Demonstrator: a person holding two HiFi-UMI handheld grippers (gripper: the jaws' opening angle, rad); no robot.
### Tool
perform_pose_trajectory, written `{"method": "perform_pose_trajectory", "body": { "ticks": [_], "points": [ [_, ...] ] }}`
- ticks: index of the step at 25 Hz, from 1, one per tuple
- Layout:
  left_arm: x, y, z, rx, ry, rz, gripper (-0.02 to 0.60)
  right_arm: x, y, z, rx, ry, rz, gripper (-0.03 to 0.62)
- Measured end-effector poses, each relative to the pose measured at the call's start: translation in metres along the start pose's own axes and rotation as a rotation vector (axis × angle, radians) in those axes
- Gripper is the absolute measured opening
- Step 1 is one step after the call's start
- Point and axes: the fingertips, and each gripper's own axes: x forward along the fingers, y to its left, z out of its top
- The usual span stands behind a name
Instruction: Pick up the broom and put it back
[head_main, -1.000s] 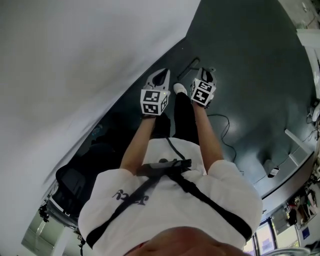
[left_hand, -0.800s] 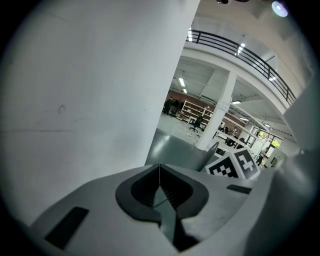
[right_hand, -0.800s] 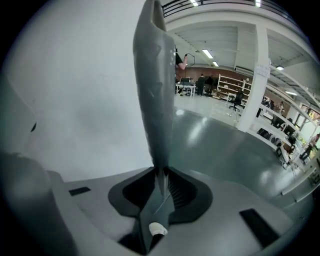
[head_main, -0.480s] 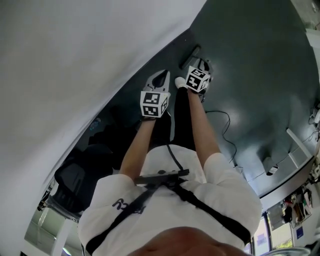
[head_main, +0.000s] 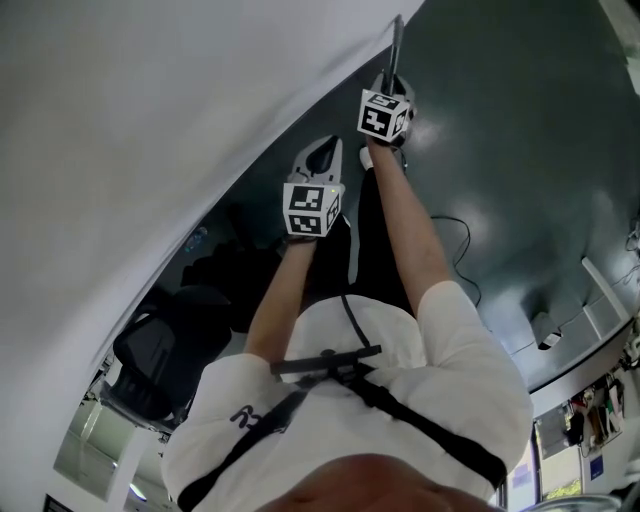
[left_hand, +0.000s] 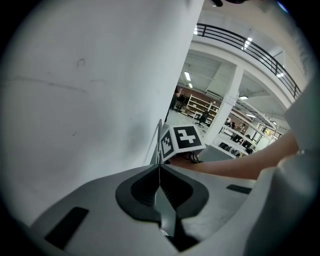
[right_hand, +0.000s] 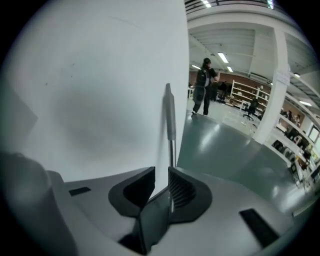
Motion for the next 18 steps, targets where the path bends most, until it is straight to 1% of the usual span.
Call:
{"method": "perform_pose_trajectory", "body": {
  "ticks": [2, 3, 7, 12, 18],
  "points": [
    [-0.003, 0.001, -0.001, 0.025, -0.003, 0.005, 0.011, 0.011, 0.009, 0.002, -0.054, -0.014, 0.024, 0.089],
    [-0.005, 0.001, -0.002, 0.027, -0.005, 0.004, 0.011, 0.013, 0.009, 0.002, -0.064, -0.013, 0.027, 0.089],
    [-0.008, -0.004, -0.008, 0.005, -0.008, -0.001, 0.011, 0.003, -0.005, 0.003, -0.045, -0.008, 0.037, 0.089],
    [-0.005, -0.012, -0.015, -0.014, 0.005, -0.012, 0.011, -0.016, -0.014, -0.005, -0.093, -0.024, 0.073, 0.089],
    [-0.009, -0.014, -0.013, -0.025, -0.015, -0.014, 0.011, -0.04, -0.015, -0.015, -0.109, -0.039, 0.107, 0.089]
  ]
}}
